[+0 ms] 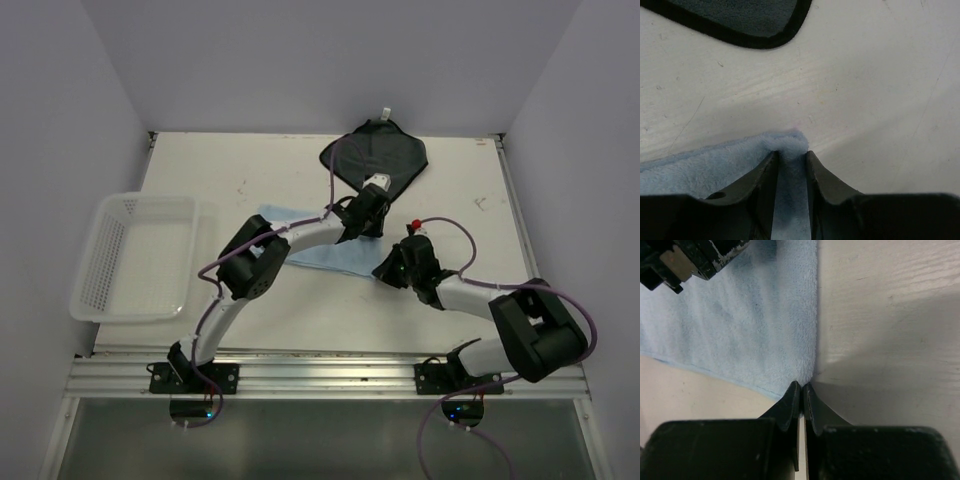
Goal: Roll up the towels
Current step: Roll the towel
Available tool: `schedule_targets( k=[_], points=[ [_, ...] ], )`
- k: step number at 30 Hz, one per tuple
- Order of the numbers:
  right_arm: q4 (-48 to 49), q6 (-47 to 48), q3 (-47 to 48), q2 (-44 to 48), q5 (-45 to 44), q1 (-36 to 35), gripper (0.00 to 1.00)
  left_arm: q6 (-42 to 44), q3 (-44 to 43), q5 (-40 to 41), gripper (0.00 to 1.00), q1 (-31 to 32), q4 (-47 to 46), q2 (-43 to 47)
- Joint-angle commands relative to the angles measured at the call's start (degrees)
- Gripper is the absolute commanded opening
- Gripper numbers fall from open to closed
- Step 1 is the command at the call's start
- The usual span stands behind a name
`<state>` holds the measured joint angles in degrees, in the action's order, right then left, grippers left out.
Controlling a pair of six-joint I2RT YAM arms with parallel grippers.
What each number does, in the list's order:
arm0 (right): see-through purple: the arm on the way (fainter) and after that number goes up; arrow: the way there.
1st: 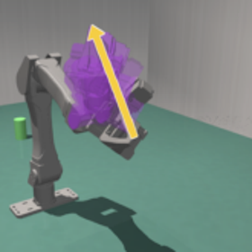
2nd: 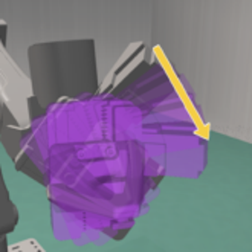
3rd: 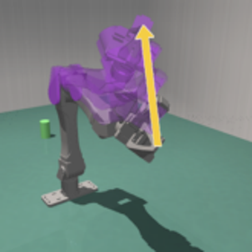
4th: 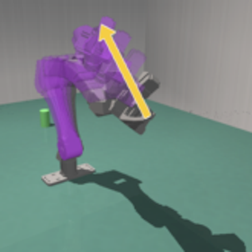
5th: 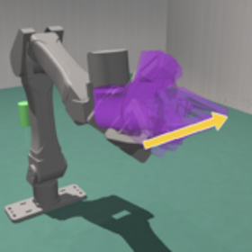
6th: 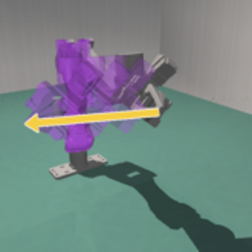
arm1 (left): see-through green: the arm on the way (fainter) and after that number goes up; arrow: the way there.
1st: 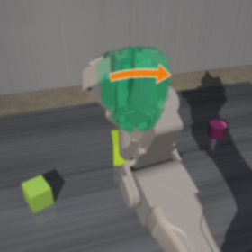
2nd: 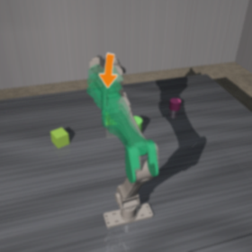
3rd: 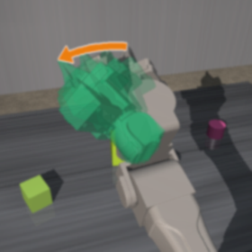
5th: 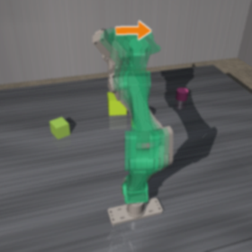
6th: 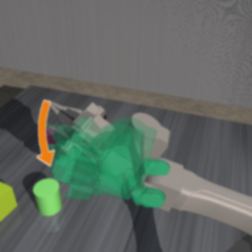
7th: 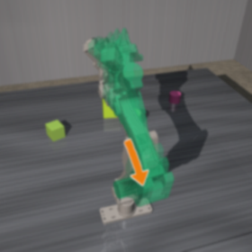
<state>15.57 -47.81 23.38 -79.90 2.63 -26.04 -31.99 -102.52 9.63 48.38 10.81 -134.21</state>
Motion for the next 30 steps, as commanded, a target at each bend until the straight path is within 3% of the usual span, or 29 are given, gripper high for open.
schedule_targets(
  k=[1,4,13,18,30],
  points=[
    [-14.0,8.2,1.6,1.4,-7.0,-1.5,0.00,-0.7,-1.6,-0.6,0.31,-0.9,0.5,-2.1],
    [-18.4,10.2,3.3,2.7,-10.6,-3.1,0.00,-1.6,-1.6,-2.0,0.25,-1.4,-0.2,-1.9],
    [-29.0,11.3,8.7,3.7,-15.3,-3.5,0.00,-3.7,-2.0,-7.7,0.25,-2.7,-2.1,0.3],
    [-35.8,14.6,13.2,5.5,-22.2,-4.5,0.00,-4.5,-0.6,-11.7,0.24,-3.6,-6.0,2.1],
    [-42.6,18.7,19.3,4.8,-27.7,-7.6,0.00,-4.1,1.1,-16.5,0.24,-4.9,-12.0,4.0]
  ],
)
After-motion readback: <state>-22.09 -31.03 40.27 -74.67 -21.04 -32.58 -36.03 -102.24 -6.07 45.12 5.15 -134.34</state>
